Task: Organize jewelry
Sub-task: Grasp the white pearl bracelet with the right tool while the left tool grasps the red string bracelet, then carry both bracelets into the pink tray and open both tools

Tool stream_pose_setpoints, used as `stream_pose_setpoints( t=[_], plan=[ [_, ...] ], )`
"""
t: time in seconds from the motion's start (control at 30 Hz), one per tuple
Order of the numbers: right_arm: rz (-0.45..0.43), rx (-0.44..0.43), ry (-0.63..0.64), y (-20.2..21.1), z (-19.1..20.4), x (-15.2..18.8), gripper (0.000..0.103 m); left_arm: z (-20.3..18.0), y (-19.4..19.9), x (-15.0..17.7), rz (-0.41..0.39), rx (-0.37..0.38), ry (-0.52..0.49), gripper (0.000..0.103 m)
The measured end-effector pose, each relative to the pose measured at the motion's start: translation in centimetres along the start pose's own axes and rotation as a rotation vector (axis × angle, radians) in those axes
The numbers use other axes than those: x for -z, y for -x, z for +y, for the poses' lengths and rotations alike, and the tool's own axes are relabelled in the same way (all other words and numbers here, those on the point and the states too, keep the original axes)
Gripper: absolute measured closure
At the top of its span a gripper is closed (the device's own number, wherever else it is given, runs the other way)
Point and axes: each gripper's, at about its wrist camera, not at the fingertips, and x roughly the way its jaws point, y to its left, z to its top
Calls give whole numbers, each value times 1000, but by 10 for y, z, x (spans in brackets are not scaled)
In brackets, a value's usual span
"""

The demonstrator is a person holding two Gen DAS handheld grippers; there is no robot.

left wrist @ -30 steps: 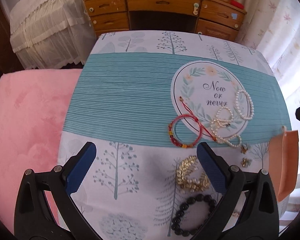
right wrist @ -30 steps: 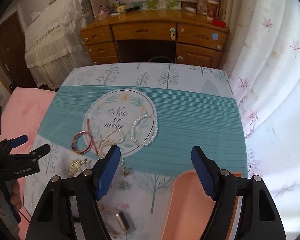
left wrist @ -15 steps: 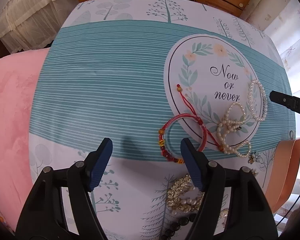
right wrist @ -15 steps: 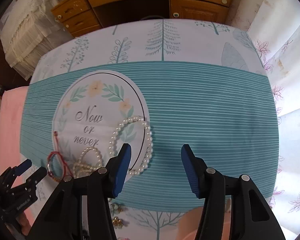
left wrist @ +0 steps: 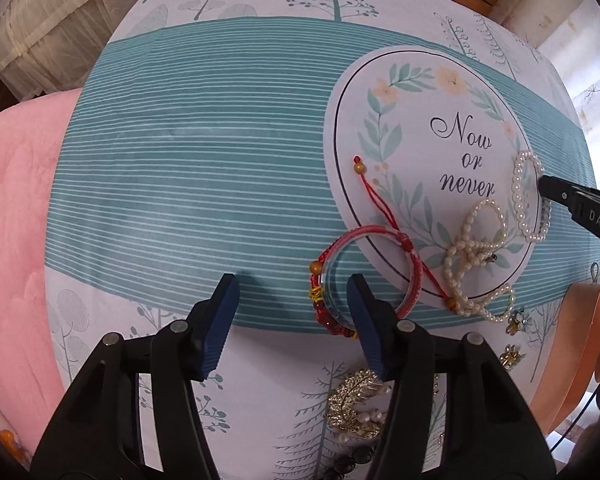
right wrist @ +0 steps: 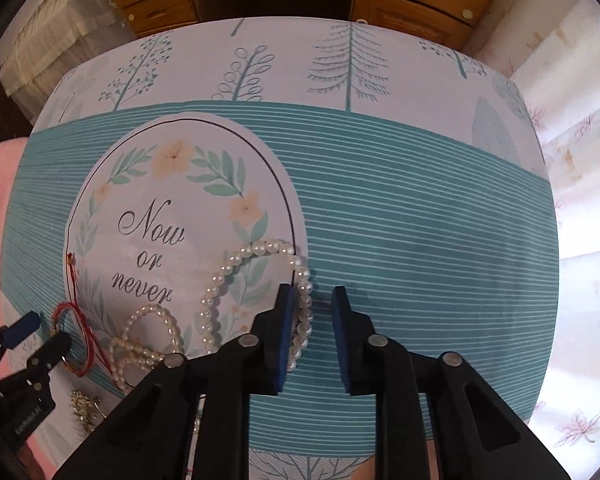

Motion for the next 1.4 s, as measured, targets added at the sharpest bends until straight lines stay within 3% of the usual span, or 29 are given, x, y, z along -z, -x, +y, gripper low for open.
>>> stream_pose_setpoints(
  t=[0.07,0.13,0.33,0.63,0.83,1.0,1.2,1.4],
  plan=[
    [-6,10,12,0,3,2,96,-2,-1,-1,0,6,-5,59],
    [-2,-26,-3,-1,2,5,96,-7,0,-2,-5,7,-30,94],
    [-66,-112,-21,32,-12,21,96,-9,4,-3,-7,38,-14,96],
    [-251,-236,-54,140,-25,65,96,-18,81,14,-158,97,-46,96],
    [-363,-295,-82,214,-61,117,96,-67,154,52,-262,165,-185,96],
    [-411,-290,-104,257,-98,175,96,-114,188,87,-306,242,-283,96],
    [-376,-274,-148,260,-143,244,96,-192,187,112,-301,305,-393,96],
    [-258,-285,-207,201,-168,300,96,-255,145,129,-258,292,-465,96]
  ],
)
